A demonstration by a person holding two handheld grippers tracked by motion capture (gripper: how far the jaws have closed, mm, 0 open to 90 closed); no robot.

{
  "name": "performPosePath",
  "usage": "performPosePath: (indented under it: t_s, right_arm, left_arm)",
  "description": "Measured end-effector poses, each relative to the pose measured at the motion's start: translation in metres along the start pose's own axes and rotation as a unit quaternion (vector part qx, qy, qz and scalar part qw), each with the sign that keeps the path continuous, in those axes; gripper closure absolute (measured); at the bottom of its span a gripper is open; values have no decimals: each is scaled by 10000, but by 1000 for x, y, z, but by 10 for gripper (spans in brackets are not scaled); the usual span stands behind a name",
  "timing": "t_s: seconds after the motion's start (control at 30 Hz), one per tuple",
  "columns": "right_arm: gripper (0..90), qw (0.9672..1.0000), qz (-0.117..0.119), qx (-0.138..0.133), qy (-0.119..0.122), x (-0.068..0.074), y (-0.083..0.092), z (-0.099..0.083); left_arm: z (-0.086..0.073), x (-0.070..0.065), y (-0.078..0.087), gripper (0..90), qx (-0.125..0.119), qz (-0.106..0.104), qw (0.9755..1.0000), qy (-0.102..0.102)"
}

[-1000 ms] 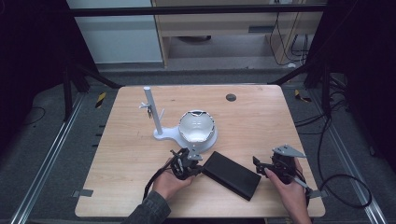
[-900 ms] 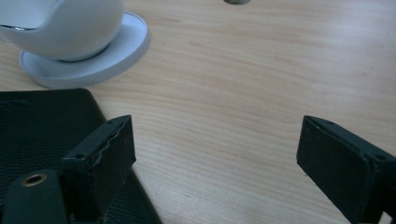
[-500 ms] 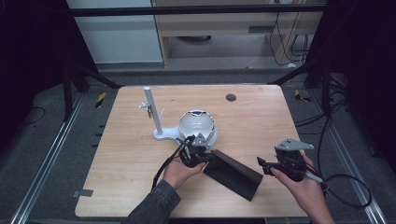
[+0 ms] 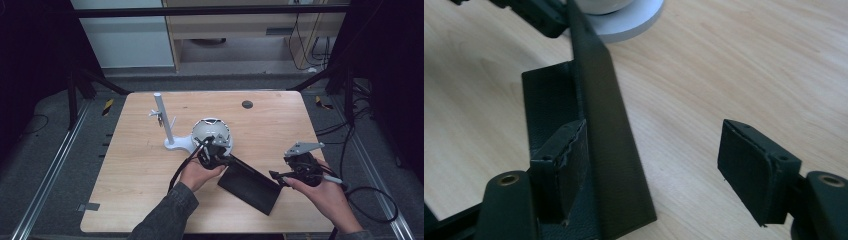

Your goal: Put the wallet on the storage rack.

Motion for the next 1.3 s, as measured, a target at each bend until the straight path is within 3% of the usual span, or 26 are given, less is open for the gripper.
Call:
performPosePath:
  t_s: [0.03, 0.2, 0.37, 0.63, 1.3]
  right_arm:
    - [314, 9998, 155, 87, 50, 2, -4, -1]
    - [352, 9990, 293, 321, 114, 9, -15, 3]
    - [369, 9964, 328, 677, 381, 18, -32, 6]
    - [446, 9919, 316, 1133, 481, 18, -57, 3]
    - [542, 9855, 267, 1564, 610, 19, -78, 2]
  left_arm:
    - [1, -2, -3, 855, 76, -1, 9999, -79]
    - [3, -4, -6, 859, 33, 27, 10000, -87]
    - [4, 0, -6, 858, -28, 5, 10000, -5]
    - [3, 4, -6, 853, -20, 4, 10000, 39]
    - [3, 5, -4, 851, 27, 17, 10000, 50]
Point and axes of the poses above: each handheld gripper's, and its own axes: y roughly backward along the jaws, z roughly out of its top, x roughly to its left, the point moved 3 cm from there along -y, roughly forward along the jaws, and after that the axes turned 3 degrees about -x, right-handed, at the moved point
